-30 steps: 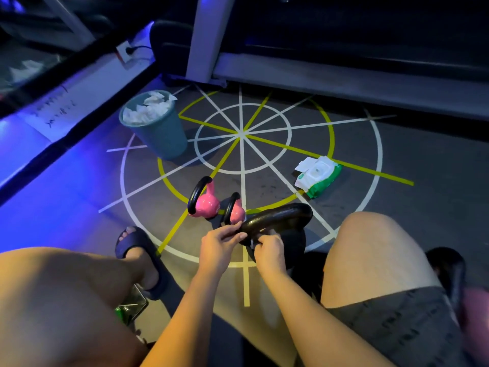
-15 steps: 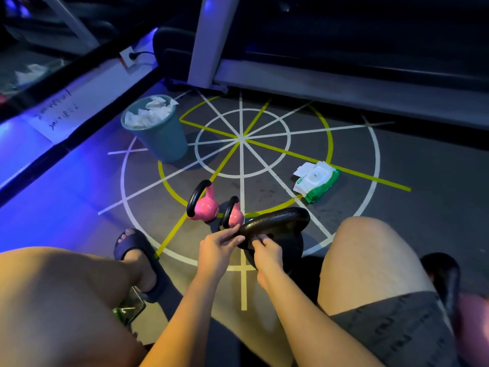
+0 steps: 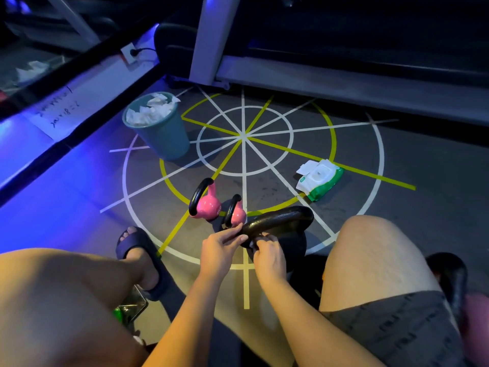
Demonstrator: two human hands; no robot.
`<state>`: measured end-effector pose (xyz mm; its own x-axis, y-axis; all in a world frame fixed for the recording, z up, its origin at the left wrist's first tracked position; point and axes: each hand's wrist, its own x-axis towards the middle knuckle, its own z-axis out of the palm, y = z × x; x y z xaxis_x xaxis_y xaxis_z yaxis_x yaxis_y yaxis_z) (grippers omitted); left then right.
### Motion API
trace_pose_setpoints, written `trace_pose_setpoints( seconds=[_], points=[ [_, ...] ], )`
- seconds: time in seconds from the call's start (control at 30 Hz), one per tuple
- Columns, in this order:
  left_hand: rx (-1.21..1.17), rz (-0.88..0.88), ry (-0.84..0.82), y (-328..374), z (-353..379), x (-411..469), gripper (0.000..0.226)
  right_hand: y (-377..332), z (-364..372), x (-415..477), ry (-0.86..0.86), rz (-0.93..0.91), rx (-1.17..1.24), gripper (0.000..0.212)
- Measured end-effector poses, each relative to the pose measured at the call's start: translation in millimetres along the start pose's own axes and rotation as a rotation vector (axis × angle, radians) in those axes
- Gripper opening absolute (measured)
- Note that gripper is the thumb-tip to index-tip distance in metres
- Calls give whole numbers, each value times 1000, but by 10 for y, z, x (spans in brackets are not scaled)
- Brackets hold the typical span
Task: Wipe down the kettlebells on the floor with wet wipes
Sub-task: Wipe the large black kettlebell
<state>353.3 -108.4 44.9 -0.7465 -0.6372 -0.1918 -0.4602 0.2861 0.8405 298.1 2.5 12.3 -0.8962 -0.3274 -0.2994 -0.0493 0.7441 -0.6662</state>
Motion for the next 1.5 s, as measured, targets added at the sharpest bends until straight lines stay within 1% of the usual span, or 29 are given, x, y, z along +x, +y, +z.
trace_pose_setpoints(
  seconds=[0.13, 0.2, 0.37, 0.43, 0.5, 0.57, 0.6, 0.67, 0.7, 0.73, 0.8, 0.87, 0.93, 0.97, 1.03, 1.1, 1.17, 1.2, 1.23, 1.27, 1.33, 1.37, 1.4, 1.47, 1.5],
  points=[
    [19, 4, 7, 8, 11, -16, 37, -29, -30, 68, 0, 54, 145, 25],
    [29, 6, 12, 24, 13, -33, 38, -35, -97, 85, -27, 129, 320, 23],
    [28, -5, 11, 46, 6, -51, 38, -96, -125, 85, -171, 485, 1048, 25],
    [19, -10, 16, 48, 11, -50, 38, -108, -116, 87, -171, 546, 1323, 28],
    [20, -6, 19, 38, 12, -50, 38, -106, -149, 81, -153, 584, 1507, 27],
    [24, -1, 20, 22, 19, -46, 38, -103, -188, 88, -153, 547, 1509, 26],
    [24, 0, 20, 16, 21, -42, 38, -92, -188, 101, -158, 516, 1386, 25],
    [30, 1, 18, 5, 21, -31, 39, -87, -194, 116, -137, 406, 957, 21],
    [37, 3, 16, 4, 17, -27, 39, -77, -178, 122, -114, 329, 788, 19],
    [41, 5, 14, 3, 13, -22, 39, -50, -151, 134, -92, 266, 677, 19],
    [39, 10, 8, 10, 7, -14, 39, 0, -97, 151, -49, 191, 569, 22],
    [40, 17, 2, 21, 5, -21, 39, -9, -76, 122, -22, 180, 494, 23],
    [42, 15, 4, 32, 6, -37, 40, -15, -69, 111, -25, 236, 566, 24],
    [45, 13, 7, 37, 7, -41, 40, -20, -64, 106, -31, 295, 667, 24],
    [51, 4, 14, 53, 18, -45, 39, -55, -56, 109, -120, 457, 900, 26],
    [44, -11, 19, 57, 30, -46, 39, -72, -80, 157, -155, 523, 1157, 30],
    [39, -19, 22, 57, 31, -52, 39, -94, -200, 148, -151, 570, 1384, 30],
    [41, -20, 21, 50, 32, -56, 39, -93, -272, 148, -120, 604, 1437, 29],
    [42, -18, 18, 47, 32, -56, 40, -71, -332, 208, -97, 715, 1498, 26],
    [46, -17, 14, 39, 34, -49, 40, -97, -415, 259, -24, 788, 1545, 25],
    [50, -12, 15, 35, 29, -46, 40, -90, -472, 291, 23, 754, 1410, 28],
    [47, -9, 16, 31, 28, -41, 39, -61, -478, 294, 12, 703, 1466, 29],
    [42, -8, 15, 24, 29, -34, 39, -13, -468, 251, 31, 646, 1433, 30],
    [30, -7, 10, 17, 22, -20, 39, -76, -411, 199, 2, 627, 1500, 32],
    [22, -7, 8, 10, 16, -15, 39, -118, -346, 165, -23, 597, 1465, 30]
  ],
)
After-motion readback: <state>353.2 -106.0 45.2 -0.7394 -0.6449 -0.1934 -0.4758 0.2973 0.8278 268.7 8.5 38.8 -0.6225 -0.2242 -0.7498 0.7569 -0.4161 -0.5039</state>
